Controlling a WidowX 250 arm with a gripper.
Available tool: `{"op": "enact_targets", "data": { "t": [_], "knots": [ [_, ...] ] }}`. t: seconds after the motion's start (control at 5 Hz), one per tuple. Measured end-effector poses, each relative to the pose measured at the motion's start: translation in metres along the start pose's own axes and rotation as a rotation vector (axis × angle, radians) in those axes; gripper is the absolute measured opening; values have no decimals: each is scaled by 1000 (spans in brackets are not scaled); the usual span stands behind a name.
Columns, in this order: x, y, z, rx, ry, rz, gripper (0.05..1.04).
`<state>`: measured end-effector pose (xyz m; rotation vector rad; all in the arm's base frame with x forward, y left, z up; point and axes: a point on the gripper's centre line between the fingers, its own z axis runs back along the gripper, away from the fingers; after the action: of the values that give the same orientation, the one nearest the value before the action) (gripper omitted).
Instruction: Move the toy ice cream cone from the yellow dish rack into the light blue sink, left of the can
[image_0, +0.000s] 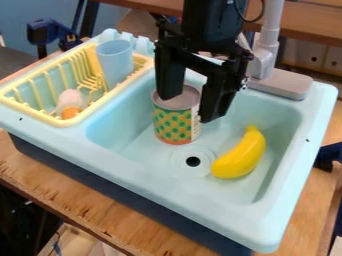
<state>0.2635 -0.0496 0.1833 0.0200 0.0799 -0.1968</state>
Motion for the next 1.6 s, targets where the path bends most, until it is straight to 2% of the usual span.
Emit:
{"op": "enact_targets", "data": {
  "t": [0.2,0.4,0.6,0.8,1.0,1.2,1.4,1.6],
  "knots": [
    [0,0,-7,0,28,-2,1001],
    [-9,17,-4,-17,14,43,1001],
    [-21,36,8,-25,-40,101,1001],
    [-37,60,7,-5,-39,210,1001],
    [-51,85,10,55,-53,318,1001],
    [-58,112,8,103,-97,414,1001],
    [-57,133,3,94,-170,498,1001],
    [-51,146,-14,74,-195,550,1001]
  ]
}}
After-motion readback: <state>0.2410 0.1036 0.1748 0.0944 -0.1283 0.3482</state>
